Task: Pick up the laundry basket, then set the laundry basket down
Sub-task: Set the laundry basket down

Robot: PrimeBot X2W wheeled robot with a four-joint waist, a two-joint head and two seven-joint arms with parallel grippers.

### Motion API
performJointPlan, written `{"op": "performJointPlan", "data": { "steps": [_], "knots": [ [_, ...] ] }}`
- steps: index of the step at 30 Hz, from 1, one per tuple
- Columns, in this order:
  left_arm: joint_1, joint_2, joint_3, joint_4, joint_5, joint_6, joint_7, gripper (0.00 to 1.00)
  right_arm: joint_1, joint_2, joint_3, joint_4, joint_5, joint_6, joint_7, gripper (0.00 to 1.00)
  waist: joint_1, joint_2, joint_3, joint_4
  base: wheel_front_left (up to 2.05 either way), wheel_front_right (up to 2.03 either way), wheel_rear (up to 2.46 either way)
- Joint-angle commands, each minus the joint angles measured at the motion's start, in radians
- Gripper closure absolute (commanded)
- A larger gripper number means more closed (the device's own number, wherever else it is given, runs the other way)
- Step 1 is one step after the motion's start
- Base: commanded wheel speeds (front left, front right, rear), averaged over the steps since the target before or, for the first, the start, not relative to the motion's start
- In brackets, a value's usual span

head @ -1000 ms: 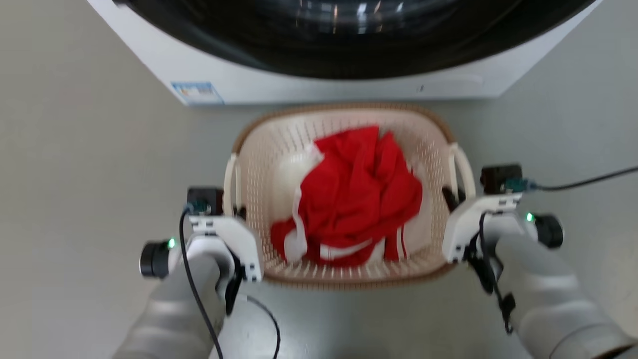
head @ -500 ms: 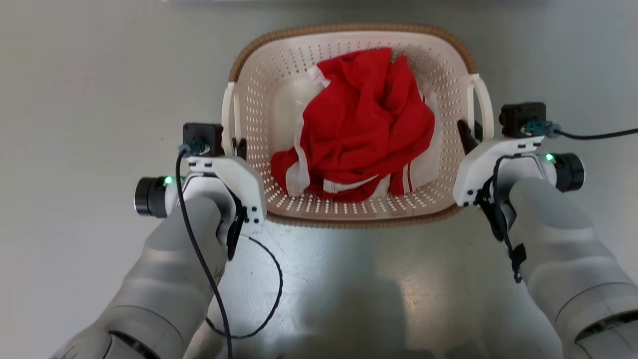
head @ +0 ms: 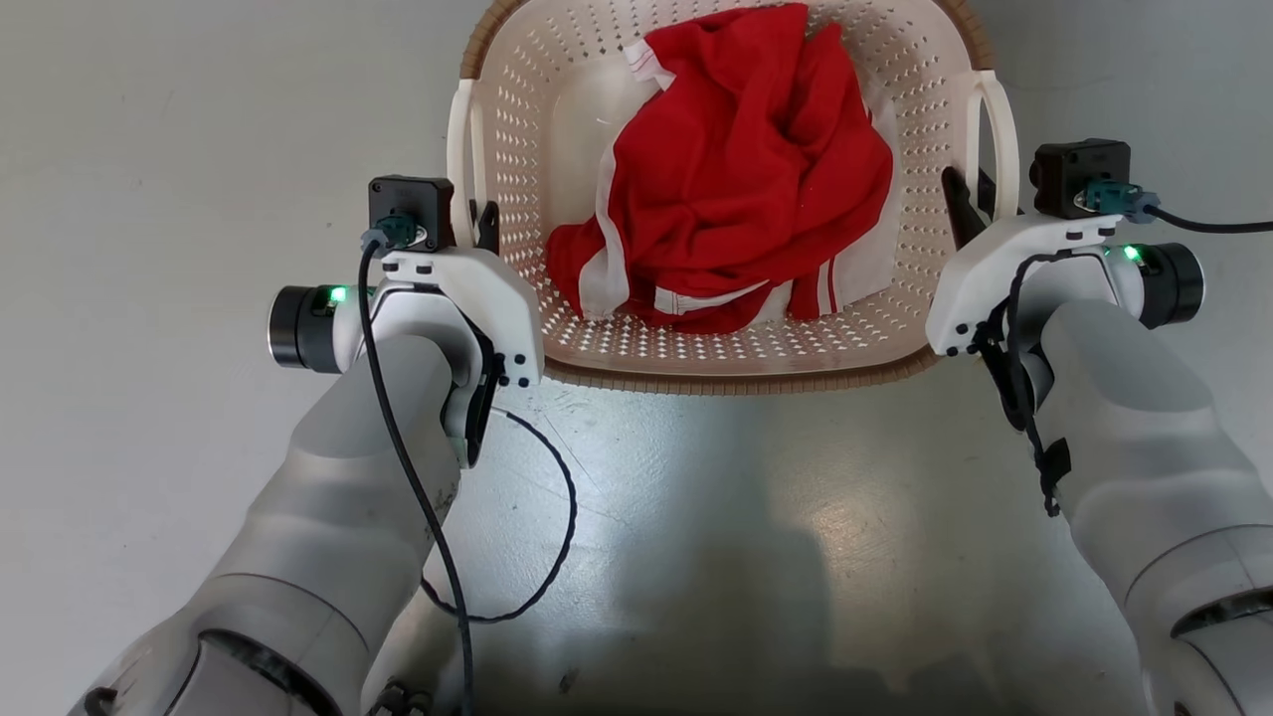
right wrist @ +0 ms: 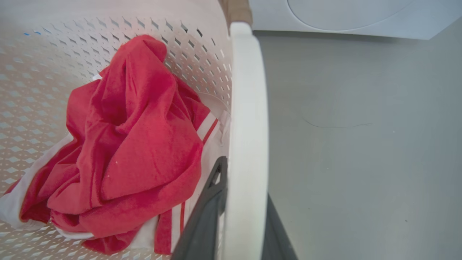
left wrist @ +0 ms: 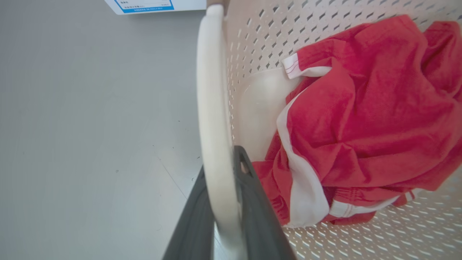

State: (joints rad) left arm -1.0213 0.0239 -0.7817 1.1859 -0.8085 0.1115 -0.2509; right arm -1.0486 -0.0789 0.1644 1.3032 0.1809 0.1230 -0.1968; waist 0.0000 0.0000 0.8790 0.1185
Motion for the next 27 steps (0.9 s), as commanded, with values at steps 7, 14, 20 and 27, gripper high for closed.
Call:
{"op": "performJointPlan", "data": {
  "steps": [7,14,20,27],
  "knots": [
    [-0.007,0.029,0.036,-0.022,0.061,0.005,-0.011,1.00,0.026,0.029,0.013,-0.012,-0.030,0.008,-0.023,1.00,0.0000,0.0000,0.008,-0.002,0.00,0.00,0.00],
    [-0.016,0.029,0.057,-0.019,0.089,0.001,-0.011,1.00,0.019,0.029,0.021,-0.012,-0.025,0.008,-0.025,1.00,0.0000,0.0000,0.024,-0.009,0.00,0.00,0.00],
    [-0.018,0.028,0.079,-0.022,0.122,-0.002,-0.011,1.00,0.013,0.029,0.023,-0.012,-0.023,0.008,-0.028,1.00,0.0000,0.0000,0.033,-0.014,0.00,0.00,0.00],
    [-0.019,0.027,0.104,-0.012,0.142,-0.001,-0.011,1.00,0.007,0.029,0.018,-0.012,-0.027,0.008,-0.035,0.78,0.0000,0.0000,0.035,-0.015,0.00,0.00,0.00]
  ]
}}
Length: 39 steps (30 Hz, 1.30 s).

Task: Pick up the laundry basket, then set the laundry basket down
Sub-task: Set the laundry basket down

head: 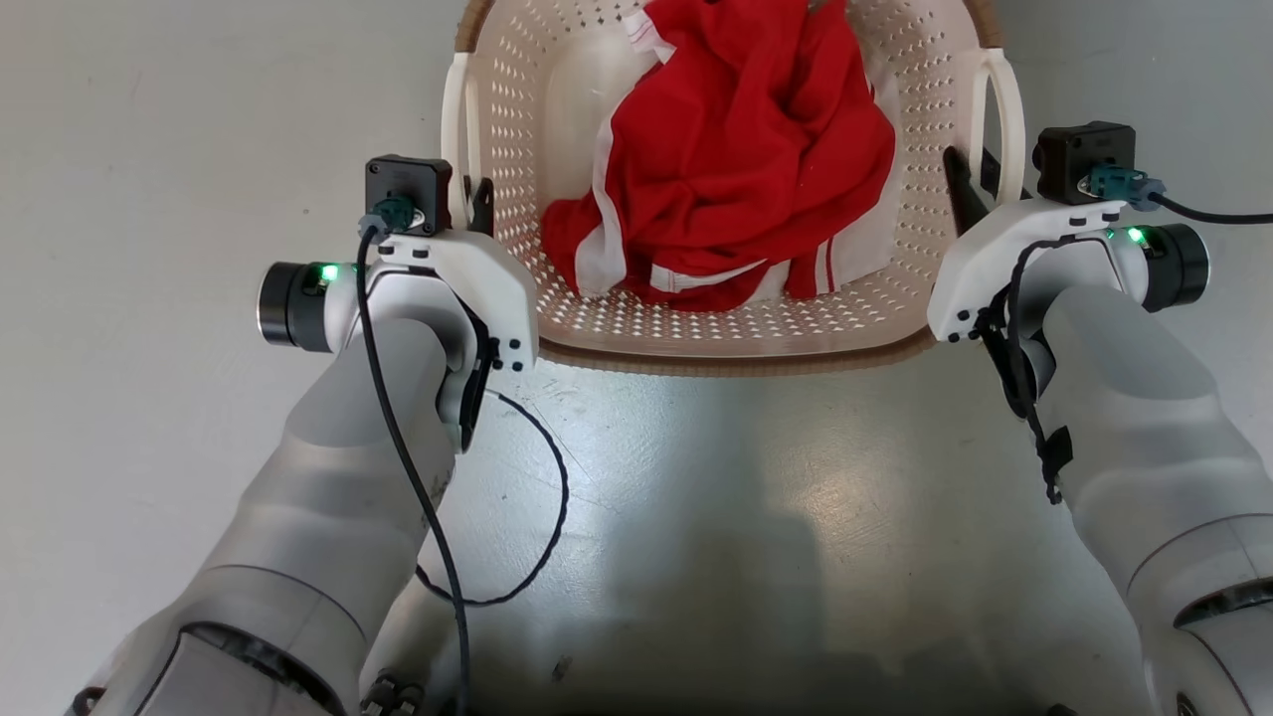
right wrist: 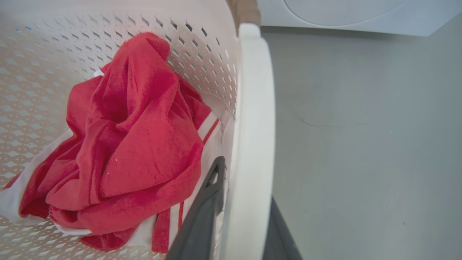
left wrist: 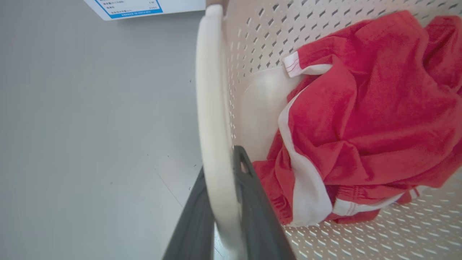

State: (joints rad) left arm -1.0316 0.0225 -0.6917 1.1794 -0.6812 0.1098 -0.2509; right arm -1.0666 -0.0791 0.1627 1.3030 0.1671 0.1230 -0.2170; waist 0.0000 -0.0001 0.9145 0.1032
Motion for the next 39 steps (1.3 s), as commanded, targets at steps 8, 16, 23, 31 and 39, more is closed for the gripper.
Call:
{"op": "performJointPlan", "data": {
  "steps": [8,16,23,31,39],
  "knots": [
    [-0.004,0.028,0.044,0.005,0.021,0.013,-0.011,0.12,0.022,0.029,0.008,-0.012,-0.029,0.008,-0.029,0.00,0.0000,0.0001,-0.007,0.000,0.00,0.00,0.00],
    [0.015,0.028,0.067,0.012,0.030,0.015,-0.011,0.00,0.028,0.029,-0.029,-0.012,-0.056,0.008,-0.036,0.00,0.0000,0.0001,-0.036,-0.003,0.00,0.00,0.00],
    [0.040,0.028,0.089,0.010,0.042,0.016,-0.011,0.00,0.037,0.029,-0.045,-0.012,-0.062,0.008,-0.041,0.00,0.0000,0.0001,-0.086,-0.008,0.00,0.00,0.00],
    [0.090,0.039,0.130,-0.035,0.064,0.015,-0.011,0.00,0.071,0.029,-0.035,-0.024,-0.035,0.008,-0.044,0.00,0.0000,0.0001,-0.166,-0.016,0.00,0.00,0.00],
    [0.219,0.065,0.224,-0.140,0.116,0.025,-0.011,0.00,0.200,0.029,-0.001,-0.130,0.044,0.008,-0.045,0.00,0.0000,0.0001,-0.325,-0.028,0.00,0.00,0.00]
  ]
}}
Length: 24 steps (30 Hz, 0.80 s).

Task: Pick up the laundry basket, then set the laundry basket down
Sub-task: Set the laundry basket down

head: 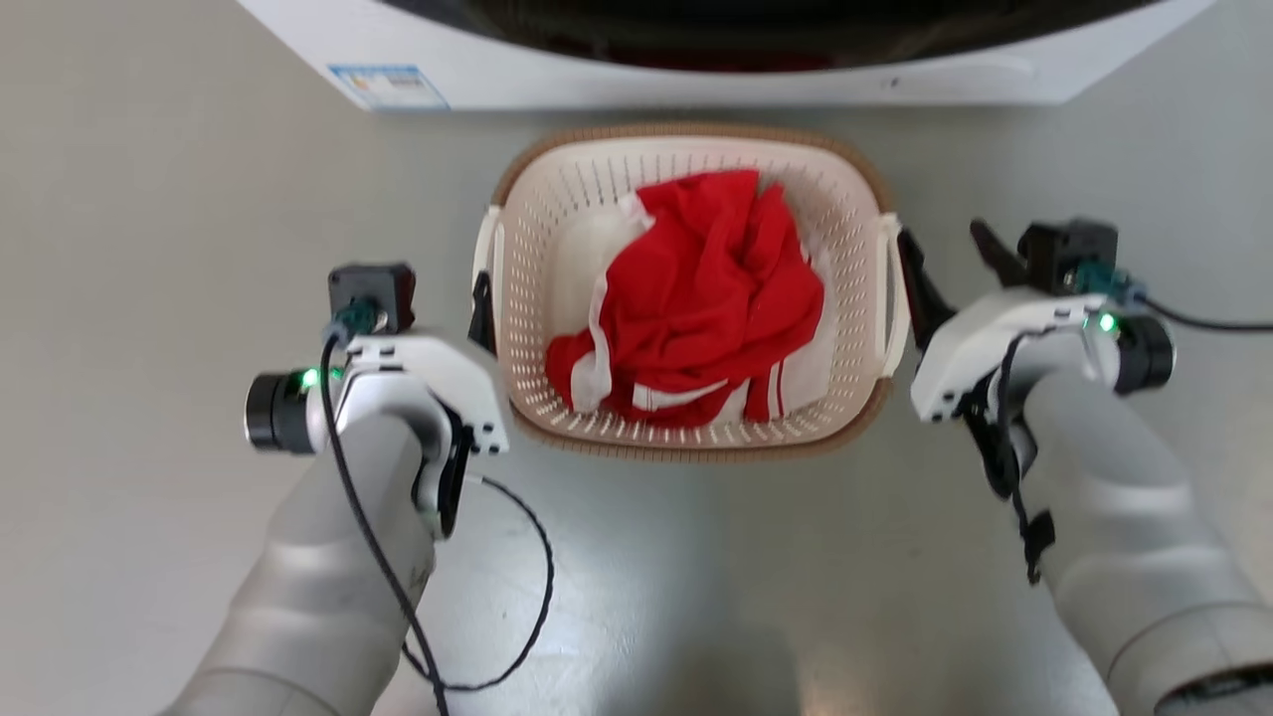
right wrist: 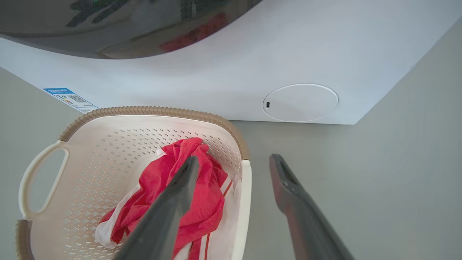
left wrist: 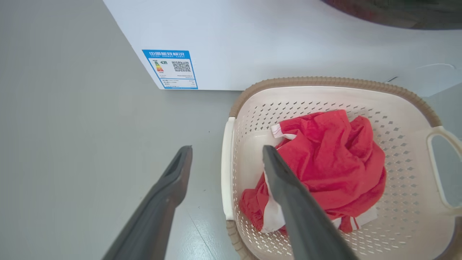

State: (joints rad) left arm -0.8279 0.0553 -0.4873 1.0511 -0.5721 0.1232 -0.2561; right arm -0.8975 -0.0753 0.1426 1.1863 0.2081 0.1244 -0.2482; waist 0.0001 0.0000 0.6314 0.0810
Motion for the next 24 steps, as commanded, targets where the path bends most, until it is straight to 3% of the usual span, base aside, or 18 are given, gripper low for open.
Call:
{"op": "performJointPlan", "data": {
  "steps": [1,10,24],
  "knots": [
    [0.032,0.034,0.031,-0.028,0.016,0.011,-0.006,0.00,0.049,0.025,0.024,-0.027,0.011,0.006,-0.013,0.00,-0.0001,0.0000,-0.062,-0.007,0.00,0.00,0.00],
    [0.241,0.047,0.155,-0.216,0.133,0.017,-0.006,0.00,0.233,0.025,0.064,-0.184,0.089,0.006,-0.013,0.00,-0.0001,0.0000,-0.262,-0.016,0.00,0.00,0.00],
    [0.589,0.030,0.298,-0.568,0.337,0.007,-0.006,0.00,0.514,0.025,0.032,-0.487,0.066,0.006,-0.013,0.00,-0.0001,0.0000,-0.500,-0.035,0.00,0.00,0.00]
  ]
}}
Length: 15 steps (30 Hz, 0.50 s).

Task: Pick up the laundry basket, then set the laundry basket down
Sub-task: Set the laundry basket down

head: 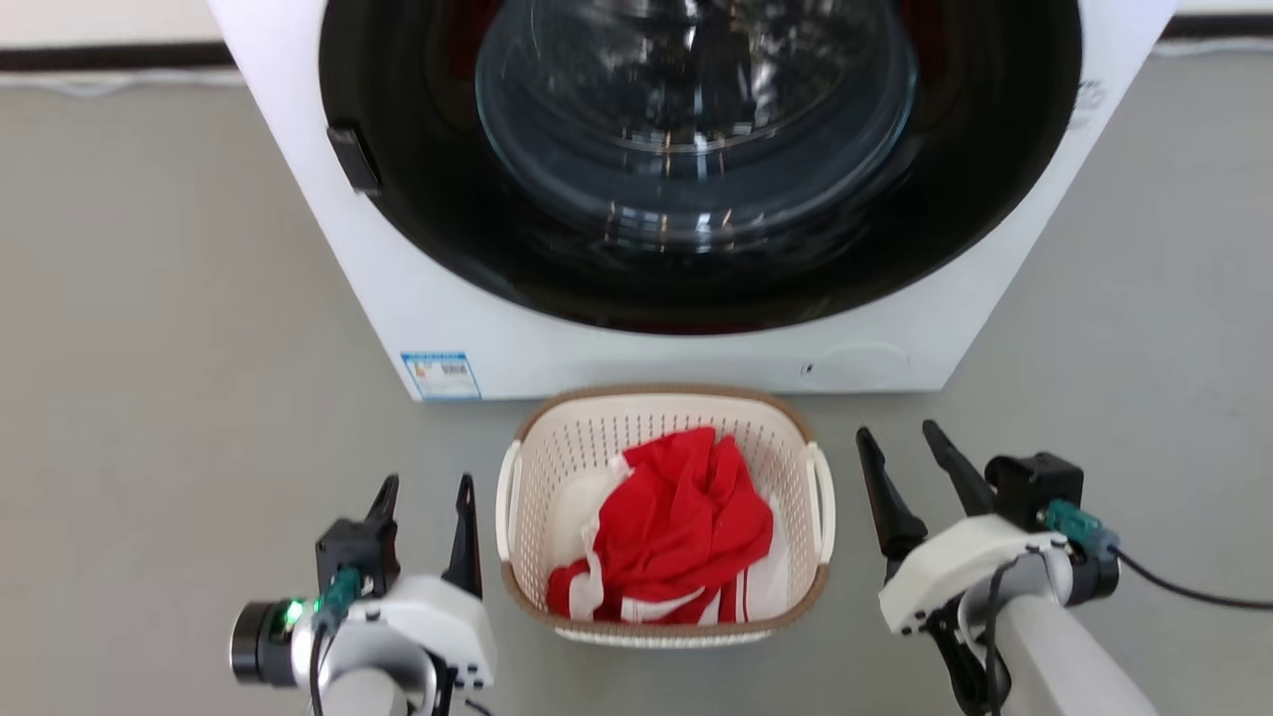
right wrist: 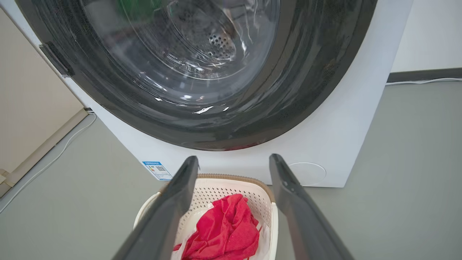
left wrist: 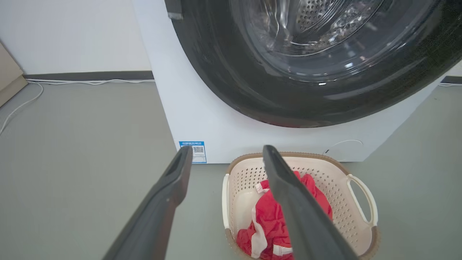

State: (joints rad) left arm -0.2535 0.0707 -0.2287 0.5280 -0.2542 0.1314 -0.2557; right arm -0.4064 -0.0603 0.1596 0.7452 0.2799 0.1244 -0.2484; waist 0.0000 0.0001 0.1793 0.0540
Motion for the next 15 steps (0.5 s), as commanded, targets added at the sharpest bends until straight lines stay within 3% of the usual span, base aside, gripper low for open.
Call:
{"op": "performJointPlan", "data": {
  "steps": [1,15],
  "knots": [
    [0.035,0.014,0.046,-0.065,0.030,-0.001,-0.006,0.00,0.041,0.010,0.014,-0.067,-0.009,0.006,-0.013,0.00,0.0000,-0.0001,-0.060,-0.009,0.00,0.00,0.00],
    [0.286,-0.001,0.085,-0.287,0.111,0.026,-0.006,0.00,0.295,0.010,0.004,-0.318,-0.021,0.006,-0.013,0.00,0.0000,-0.0001,-0.186,-0.022,0.00,0.00,0.00]
  ]
}}
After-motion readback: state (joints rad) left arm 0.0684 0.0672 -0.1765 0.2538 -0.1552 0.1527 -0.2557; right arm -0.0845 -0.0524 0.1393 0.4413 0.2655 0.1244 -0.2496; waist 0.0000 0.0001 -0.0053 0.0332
